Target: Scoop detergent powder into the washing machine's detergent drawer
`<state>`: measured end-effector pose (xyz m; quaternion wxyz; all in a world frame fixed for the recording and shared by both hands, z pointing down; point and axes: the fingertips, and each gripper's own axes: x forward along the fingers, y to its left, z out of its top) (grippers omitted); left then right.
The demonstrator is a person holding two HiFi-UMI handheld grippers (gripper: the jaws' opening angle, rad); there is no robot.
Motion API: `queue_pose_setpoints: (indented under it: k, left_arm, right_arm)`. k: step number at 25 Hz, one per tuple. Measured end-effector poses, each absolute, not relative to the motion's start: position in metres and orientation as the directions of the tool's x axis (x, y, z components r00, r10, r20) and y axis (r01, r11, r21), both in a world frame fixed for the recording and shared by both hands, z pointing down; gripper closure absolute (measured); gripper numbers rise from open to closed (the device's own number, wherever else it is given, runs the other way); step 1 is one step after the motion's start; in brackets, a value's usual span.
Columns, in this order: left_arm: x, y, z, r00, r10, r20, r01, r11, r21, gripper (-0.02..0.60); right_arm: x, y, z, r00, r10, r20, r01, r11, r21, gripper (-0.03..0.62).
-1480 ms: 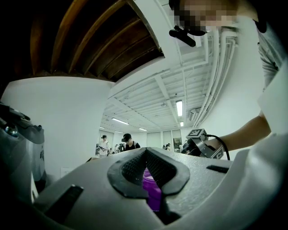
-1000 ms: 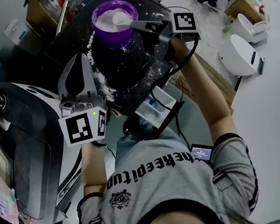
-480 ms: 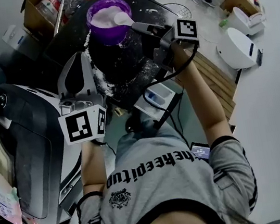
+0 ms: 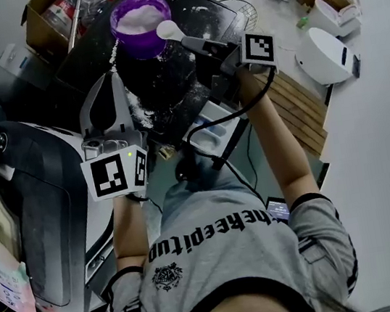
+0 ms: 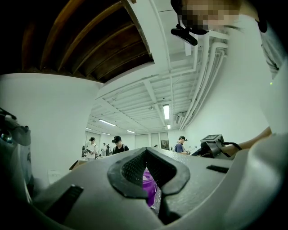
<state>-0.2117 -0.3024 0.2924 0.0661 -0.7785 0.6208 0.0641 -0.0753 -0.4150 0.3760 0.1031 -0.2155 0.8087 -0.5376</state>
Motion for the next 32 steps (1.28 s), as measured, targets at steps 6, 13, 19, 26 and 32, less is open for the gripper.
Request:
queue_pose_setpoints:
  k: [6, 13, 19, 26, 32]
  left_arm:
    - [-0.204, -0.298, 0.294, 0.237, -0.955, -0.179, -0.971, -0.237, -0.022, 0.578]
    - [-0.201, -0.296, 0.289, 0.221, -0.957, -0.19, -0.975, -0.218, -0.033, 0.578]
    - [-0.194, -0.291, 0.283, 0.191, -0.962, -0.193, -0.982, -0.19, -0.025, 0.578]
    - [-0.182, -0.273, 0.278, 0.163, -0.967, -0.195, -0.987, -0.162, -0.024, 0.578]
    - [-0.164, -0.252, 0.272, 0.153, -0.967, -0.203, -0.988, -0.151, -0.026, 0.578]
  right_arm:
    - [-0.072, -0.399, 0.376, -0.875, -0.481, 0.06, -0.251, 0.344, -0.905, 0.588]
    - [-0.071, -0.389, 0.37, -0.87, -0.491, 0.053, -0.271, 0.386, -0.882, 0.588]
    - [-0.069, -0.378, 0.362, -0.882, -0.468, 0.051, -0.271, 0.415, -0.869, 0.588]
    - [-0.057, -0.357, 0.354, -0.889, -0.452, 0.073, -0.305, 0.466, -0.831, 0.588]
    - [-0.037, -0.335, 0.35, -0.893, -0.446, 0.065, -0.296, 0.472, -0.831, 0.588]
